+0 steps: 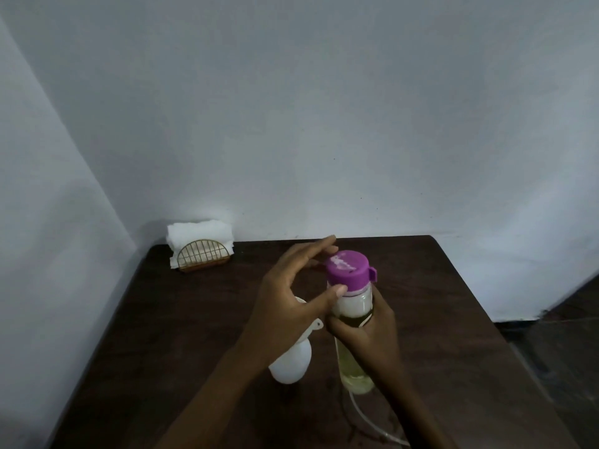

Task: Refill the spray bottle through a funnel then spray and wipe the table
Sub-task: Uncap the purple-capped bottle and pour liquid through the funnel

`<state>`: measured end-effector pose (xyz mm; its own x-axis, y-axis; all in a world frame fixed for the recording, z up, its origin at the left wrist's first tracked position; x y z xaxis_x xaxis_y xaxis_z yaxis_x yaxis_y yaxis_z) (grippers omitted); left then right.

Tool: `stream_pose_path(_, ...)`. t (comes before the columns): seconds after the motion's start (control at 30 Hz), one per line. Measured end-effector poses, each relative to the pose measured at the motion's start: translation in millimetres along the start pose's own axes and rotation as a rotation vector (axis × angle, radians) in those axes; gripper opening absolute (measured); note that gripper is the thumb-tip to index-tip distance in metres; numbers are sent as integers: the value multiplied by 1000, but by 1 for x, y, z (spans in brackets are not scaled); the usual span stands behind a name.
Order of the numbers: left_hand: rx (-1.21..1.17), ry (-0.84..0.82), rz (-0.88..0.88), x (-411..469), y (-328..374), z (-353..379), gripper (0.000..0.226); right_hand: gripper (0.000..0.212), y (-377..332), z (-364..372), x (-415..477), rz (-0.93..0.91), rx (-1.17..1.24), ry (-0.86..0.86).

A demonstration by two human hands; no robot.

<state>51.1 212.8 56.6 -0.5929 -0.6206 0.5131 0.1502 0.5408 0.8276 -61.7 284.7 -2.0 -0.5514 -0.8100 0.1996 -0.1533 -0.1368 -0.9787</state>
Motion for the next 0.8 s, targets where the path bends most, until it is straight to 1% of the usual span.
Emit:
stream_pose_path(0.13,102,34,37,3,1,9,65,46,-4,2,-3,-27,32,-37)
stream_pose_path(0.2,115,35,36,7,3,13,70,45,-8,3,-4,-43,34,-61)
stream_pose_path(0.27,130,17,58,11,5,17,69,48,-7,6,-4,-34,24,-76)
stream_pose_path(0.33,126,-34,67,14,6,21,60,49,-6,7,-3,-15,21,-78)
stream_pose_path(0.4,64,-107,24,15,8,22,54,47,-5,7,-3,-19,17,-79)
stream_pose_path(0.5,-48,-212,-63,14,7,15,56,43,-5,3,-2,-11,24,-58)
stream_pose_path(0.6,-46,-279,-78,14,4,1,60,44,-3,-1,-1,11,17,-32)
stream_pose_path(0.67,-41,-279,-86,14,1,-5,61,45,-1,-2,1,22,13,-19)
stream_pose_path(0.8,22,-220,-87,16,-1,-7,62,47,2,-2,2,18,5,-19)
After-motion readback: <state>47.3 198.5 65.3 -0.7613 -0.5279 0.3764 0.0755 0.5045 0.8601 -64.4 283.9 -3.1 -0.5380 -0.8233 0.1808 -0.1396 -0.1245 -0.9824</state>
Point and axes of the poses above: each hand's wrist, its own x-axis towards the middle knuckle, its own z-axis out of the palm, y = z × x, the point moved 4 cm from there along x, towards the middle knuckle, and after that the axes turned 5 degrees about z, right-handed, at the moved point
